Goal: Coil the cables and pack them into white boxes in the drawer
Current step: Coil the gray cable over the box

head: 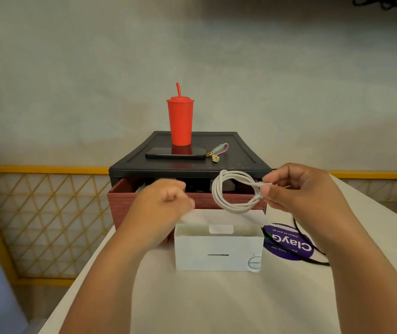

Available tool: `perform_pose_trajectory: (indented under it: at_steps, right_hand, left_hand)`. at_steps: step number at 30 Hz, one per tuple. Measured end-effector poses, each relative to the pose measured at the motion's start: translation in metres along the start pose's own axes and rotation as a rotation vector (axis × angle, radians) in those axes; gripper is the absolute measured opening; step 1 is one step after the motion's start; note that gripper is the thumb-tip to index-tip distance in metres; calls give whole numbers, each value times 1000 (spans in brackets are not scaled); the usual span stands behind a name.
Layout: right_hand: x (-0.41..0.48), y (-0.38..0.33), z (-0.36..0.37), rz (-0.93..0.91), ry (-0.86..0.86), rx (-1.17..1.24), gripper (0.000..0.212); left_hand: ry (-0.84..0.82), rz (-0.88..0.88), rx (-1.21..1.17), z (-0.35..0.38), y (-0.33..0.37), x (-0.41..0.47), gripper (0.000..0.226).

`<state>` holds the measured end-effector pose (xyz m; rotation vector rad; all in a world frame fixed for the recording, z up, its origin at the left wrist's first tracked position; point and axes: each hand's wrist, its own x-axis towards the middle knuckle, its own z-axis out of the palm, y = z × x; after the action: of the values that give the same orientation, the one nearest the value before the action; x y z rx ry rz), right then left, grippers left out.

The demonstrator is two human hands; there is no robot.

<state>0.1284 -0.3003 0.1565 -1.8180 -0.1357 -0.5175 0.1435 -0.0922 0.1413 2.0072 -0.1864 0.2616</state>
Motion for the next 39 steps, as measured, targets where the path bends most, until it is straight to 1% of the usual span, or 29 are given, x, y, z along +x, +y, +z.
perform_pose_trajectory:
  at_steps: [1, 2, 3, 4, 5, 7, 9, 11, 13, 17, 21, 24, 27, 28, 31, 35, 36, 39]
  right_hand:
    - [0, 0, -2, -4, -14, -7, 13]
    - [0, 1, -4, -5, -29, -8, 13]
    - [0, 1, -5, -7, -46, -4, 13]
    - [0, 1, -7, -8, -63, 3, 14]
    - [0, 1, -8, -8, -82, 14, 14]
    - [-1, 1, -12, -3, -135, 57, 15]
    - [-3, 0, -15, -3, -212, 84, 16]
    - [-5, 0, -17, -16, -299, 54, 19]
    - [-5, 3, -14, -34, -336, -37, 17]
    - [-2, 12, 1, -27, -298, -223, 18]
    - [2, 23, 21, -80, -228, -402, 23]
    - [3, 32, 32, -155, -177, -477, 20]
    - [3, 40, 43, -279, -148, -498, 8]
    - [3, 43, 46, -324, -143, -518, 8]
    - [3, 52, 54, -406, -135, -583, 10]
    - [1, 64, 63, -491, -159, -647, 9]
    - [1, 67, 66, -480, -168, -647, 11]
    - [-3, 76, 72, -340, -227, -621, 19]
  left_hand:
    - [-119, 1, 192, -2, -8, 0, 24]
    - [-245, -26, 327, -2, -16, 2, 17]
    - [-346, -74, 413, -1, -22, 2, 9]
    - [-408, -107, 481, 0, -26, 3, 10]
    - [-435, -110, 532, 1, -30, 5, 22]
    - [-414, -80, 554, 3, -35, 9, 46]
    - [-332, -12, 520, 5, -37, 11, 57]
    - [-239, 59, 487, 7, -38, 12, 57]
    - [-167, 104, 467, 9, -40, 13, 55]
    - [-129, 170, 498, 10, -45, 16, 62]
    - [-92, 183, 500, 11, -51, 17, 65]
    - [-78, 183, 475, 12, -55, 18, 62]
    - [-42, 208, 440, 12, -56, 18, 49]
    - [-32, 214, 432, 13, -56, 17, 47]
    - [-39, 211, 410, 14, -56, 17, 52]
    - [-54, 215, 414, 14, -58, 18, 58]
    - [-53, 216, 418, 14, -58, 19, 60]
    - [-53, 209, 417, 14, -60, 20, 62]
